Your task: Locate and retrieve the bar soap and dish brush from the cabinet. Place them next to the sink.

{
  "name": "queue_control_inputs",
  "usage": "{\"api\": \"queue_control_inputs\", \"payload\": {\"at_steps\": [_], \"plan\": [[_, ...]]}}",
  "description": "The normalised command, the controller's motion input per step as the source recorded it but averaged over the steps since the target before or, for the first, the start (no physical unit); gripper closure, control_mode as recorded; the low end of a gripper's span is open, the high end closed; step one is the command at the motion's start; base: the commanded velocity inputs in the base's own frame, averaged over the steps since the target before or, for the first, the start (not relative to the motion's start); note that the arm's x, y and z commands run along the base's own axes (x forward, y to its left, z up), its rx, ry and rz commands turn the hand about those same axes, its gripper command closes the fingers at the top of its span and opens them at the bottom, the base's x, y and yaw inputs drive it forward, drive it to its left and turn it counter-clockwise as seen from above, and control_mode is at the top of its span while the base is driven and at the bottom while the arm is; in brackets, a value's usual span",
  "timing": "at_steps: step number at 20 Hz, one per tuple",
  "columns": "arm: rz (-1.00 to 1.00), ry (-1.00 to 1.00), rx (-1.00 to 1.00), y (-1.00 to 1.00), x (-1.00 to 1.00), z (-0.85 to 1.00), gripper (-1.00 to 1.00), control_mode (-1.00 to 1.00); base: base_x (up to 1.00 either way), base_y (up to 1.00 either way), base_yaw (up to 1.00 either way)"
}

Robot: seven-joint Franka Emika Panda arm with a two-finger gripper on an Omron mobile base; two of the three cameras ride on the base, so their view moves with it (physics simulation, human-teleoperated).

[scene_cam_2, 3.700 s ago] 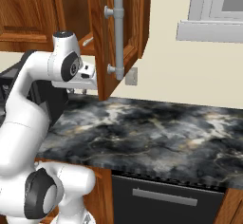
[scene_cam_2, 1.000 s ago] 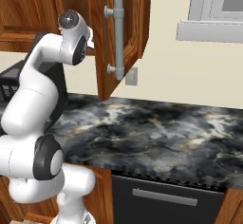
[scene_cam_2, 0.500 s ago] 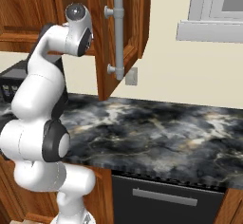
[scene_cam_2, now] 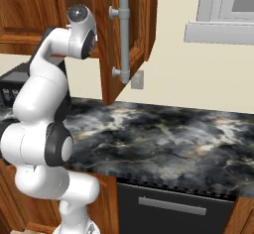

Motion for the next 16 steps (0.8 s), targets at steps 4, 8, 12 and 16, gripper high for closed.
{"api": "queue_control_inputs", "payload": {"at_steps": [4, 8, 12, 16], "plan": [[-0.1, 0.02, 0.1, 0.13, 0.24, -0.07, -1.0, -1.0, 0.0, 0.0, 0.0], [-0.06, 0.07, 0.14, 0.0, 0.32, -0.01, -1.0, -1.0, 0.0, 0.0, 0.0], [-0.01, 0.05, 0.05, 0.0, 0.39, -0.02, -1.0, -1.0, 0.0, 0.0, 0.0], [0.0, 0.0, 0.01, 0.0, 0.41, -0.02, -1.0, -1.0, 0.0, 0.0, 0.0]]}}
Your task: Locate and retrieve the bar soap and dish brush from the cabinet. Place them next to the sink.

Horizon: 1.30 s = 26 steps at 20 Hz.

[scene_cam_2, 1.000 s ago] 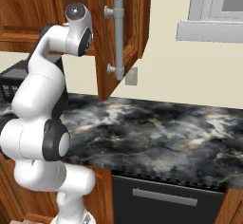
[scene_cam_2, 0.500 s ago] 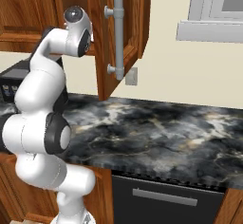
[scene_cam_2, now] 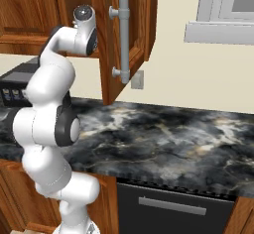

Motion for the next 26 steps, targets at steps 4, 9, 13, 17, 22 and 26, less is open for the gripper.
{"api": "queue_control_inputs", "payload": {"at_steps": [4, 9, 13, 17, 22, 26], "plan": [[0.0, 0.02, 0.01, 0.0, 0.42, -0.11, -1.0, -1.0, 0.0, 0.0, 0.0], [0.01, 0.06, 0.01, 0.01, 0.38, -0.14, -1.0, -1.0, 0.0, 0.0, 0.0], [0.03, 0.11, 0.0, 0.08, 0.38, 0.0, -1.0, -1.0, 0.0, 0.0, 0.0], [0.16, 0.24, 0.0, 0.33, 0.15, -0.15, -1.0, -1.0, 0.0, 0.0, 0.0], [0.14, 0.19, 0.0, 0.24, 0.15, -0.17, -1.0, -1.0, 0.0, 0.0, 0.0], [0.01, 0.04, 0.0, 0.01, 0.04, -0.34, -1.0, -1.0, 0.0, 0.0, 0.0]]}}
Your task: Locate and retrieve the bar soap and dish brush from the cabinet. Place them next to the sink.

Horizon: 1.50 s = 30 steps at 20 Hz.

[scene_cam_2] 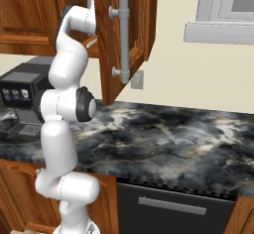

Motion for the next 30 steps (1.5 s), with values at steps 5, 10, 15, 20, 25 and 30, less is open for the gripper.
{"api": "queue_control_inputs", "payload": {"at_steps": [5, 10, 15, 20, 25, 30], "plan": [[0.0, -0.04, 0.0, 0.06, 0.0, -0.34, -1.0, -1.0, 0.0, 0.0, 0.0], [0.0, -0.08, 0.0, 0.19, -0.01, -0.4, -1.0, -1.0, 0.0, 0.0, 0.0], [0.02, 0.0, -0.15, 0.01, 0.05, -0.43, -1.0, -1.0, 0.0, 0.0, 0.0], [0.06, 0.03, -0.19, 0.05, 0.09, -0.21, -1.0, -1.0, 0.0, 0.0, 0.0], [0.09, 0.02, -0.06, 0.07, 0.05, -0.12, -1.0, -1.0, 0.0, 0.0, 0.0], [0.09, 0.0, -0.04, 0.12, 0.0, -0.19, -1.0, -1.0, 0.0, 0.0, 0.0]]}}
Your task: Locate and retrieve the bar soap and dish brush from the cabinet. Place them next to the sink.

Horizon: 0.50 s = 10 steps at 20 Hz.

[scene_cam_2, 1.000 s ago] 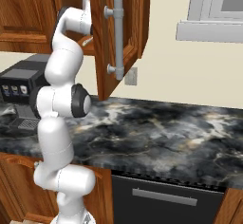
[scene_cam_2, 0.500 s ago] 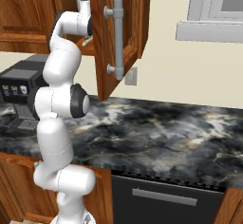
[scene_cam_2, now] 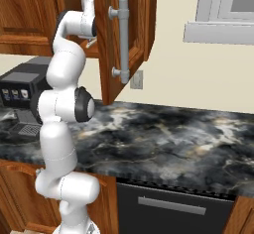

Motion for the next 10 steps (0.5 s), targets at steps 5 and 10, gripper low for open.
{"api": "queue_control_inputs", "payload": {"at_steps": [5, 10], "plan": [[0.08, 0.0, -0.04, 0.26, 0.0, -0.13, -1.0, -1.0, 0.0, 0.0, 0.0], [0.07, 0.0, -0.03, 0.32, 0.0, -0.12, 1.0, -1.0, 0.0, 0.0, 0.0]]}}
